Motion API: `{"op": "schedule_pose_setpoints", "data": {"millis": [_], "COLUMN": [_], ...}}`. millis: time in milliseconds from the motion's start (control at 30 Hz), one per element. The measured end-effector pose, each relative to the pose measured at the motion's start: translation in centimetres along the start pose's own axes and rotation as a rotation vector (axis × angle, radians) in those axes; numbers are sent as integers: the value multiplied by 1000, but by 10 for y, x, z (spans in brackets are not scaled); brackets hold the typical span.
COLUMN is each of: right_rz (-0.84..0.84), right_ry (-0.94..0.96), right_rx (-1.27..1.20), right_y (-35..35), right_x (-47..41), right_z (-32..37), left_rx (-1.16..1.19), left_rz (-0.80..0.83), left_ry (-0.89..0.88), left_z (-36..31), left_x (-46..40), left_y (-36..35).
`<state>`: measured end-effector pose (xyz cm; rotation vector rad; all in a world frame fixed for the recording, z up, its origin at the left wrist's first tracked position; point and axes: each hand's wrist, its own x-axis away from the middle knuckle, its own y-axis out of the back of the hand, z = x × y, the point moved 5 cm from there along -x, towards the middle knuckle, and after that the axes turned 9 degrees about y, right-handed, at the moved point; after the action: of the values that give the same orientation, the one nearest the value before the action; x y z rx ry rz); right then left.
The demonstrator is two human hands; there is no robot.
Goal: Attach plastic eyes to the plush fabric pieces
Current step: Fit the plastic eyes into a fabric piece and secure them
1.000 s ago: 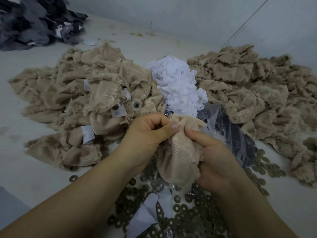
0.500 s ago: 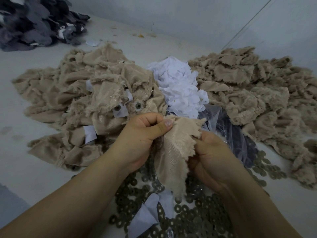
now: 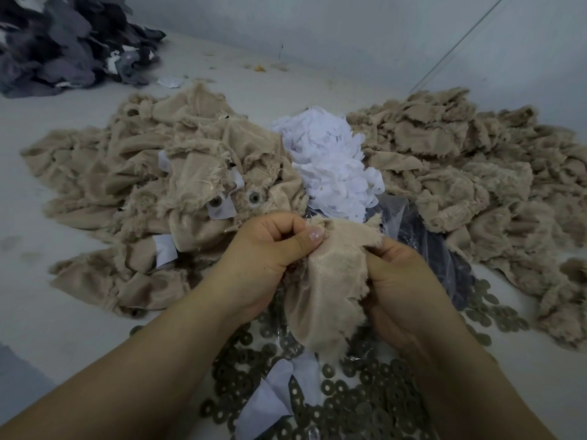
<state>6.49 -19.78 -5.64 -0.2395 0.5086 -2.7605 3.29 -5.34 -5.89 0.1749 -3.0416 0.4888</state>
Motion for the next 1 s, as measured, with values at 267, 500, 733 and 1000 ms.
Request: {"op": "schedule_pose_setpoints", "data": {"millis": [267, 500, 733, 1000], "right_rz": [-32, -34, -26, -11], "right_ry": [20, 79, 109, -2], "right_rx": [0, 96, 119, 3], "right_y": [-2, -2, -1, -3], "right_x": [8, 9, 10, 9], "right_z": [1, 1, 1, -3], "left_rx": [-201, -279, -350, -348], "left_rz": [-37, -107, -152, -150], "left_ry": [-61, -149, -206, -204], "left_z": [2, -3, -6, -6], "left_x": [4, 7, 8, 9], "left_y": [-8, -10, -10, -10]}}
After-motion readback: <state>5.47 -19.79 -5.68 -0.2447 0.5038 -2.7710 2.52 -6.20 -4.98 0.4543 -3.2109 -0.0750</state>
